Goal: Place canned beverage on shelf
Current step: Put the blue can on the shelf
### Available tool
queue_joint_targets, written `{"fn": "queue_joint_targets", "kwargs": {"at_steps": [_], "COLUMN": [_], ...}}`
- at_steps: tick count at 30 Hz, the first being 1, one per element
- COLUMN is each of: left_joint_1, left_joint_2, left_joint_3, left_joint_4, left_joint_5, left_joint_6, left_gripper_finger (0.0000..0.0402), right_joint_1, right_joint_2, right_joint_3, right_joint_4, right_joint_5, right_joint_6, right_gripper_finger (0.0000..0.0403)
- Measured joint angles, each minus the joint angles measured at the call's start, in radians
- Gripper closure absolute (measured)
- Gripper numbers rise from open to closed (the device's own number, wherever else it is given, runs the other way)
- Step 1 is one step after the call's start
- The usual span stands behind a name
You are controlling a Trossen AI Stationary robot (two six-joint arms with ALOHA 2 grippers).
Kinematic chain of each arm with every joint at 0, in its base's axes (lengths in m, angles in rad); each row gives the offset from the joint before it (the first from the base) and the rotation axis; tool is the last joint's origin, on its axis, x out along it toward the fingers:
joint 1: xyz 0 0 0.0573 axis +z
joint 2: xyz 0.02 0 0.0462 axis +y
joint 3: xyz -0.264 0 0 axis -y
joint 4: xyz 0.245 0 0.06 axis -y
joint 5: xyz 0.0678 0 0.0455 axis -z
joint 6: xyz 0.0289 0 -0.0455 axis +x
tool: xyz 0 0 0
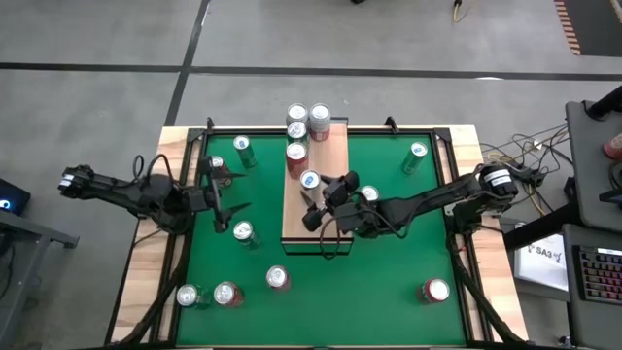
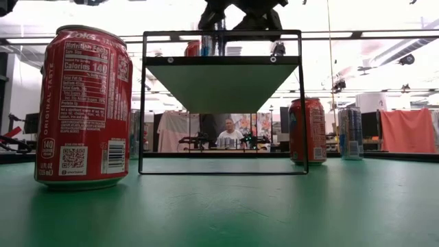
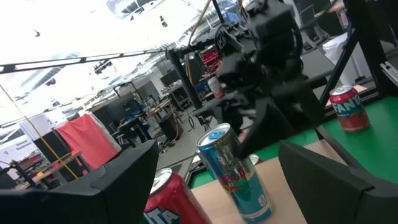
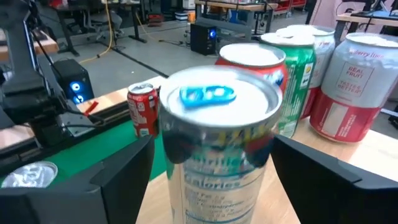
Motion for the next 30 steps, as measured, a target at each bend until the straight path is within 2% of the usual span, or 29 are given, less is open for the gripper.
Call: {"fn": "queue_joint_targets", "kwargs": {"at_steps": [20,24,30], "left_joint_1": [0.000,0.000,0.000], "left_joint_2": [0.099,0.114,0.106], "left_joint_3": [0.000,0.000,-0.002], "left_joint_4": [0.004,-0.024,-0.077], "left_joint_5": [0.000,0.000,0.001], "left_joint_6": [-0.055,-0.065,-0.069], "left_gripper_finger": [0.0083,0.0083,0.0083], "right_joint_1": [0.014,0.011,0.000], "right_joint_2": [-0.184,-0.221,-0.247], "right_joint_3": [0.000,0.000,0.000], "right_joint_4": [-0.032,-0.103,-0.273], "right_joint_5": [-0.018,0.000,0.022], "right_joint_6": [-0.027,-0.005,0.118], "right_gripper_finger": [0.0098,0.0131,0.0232]}}
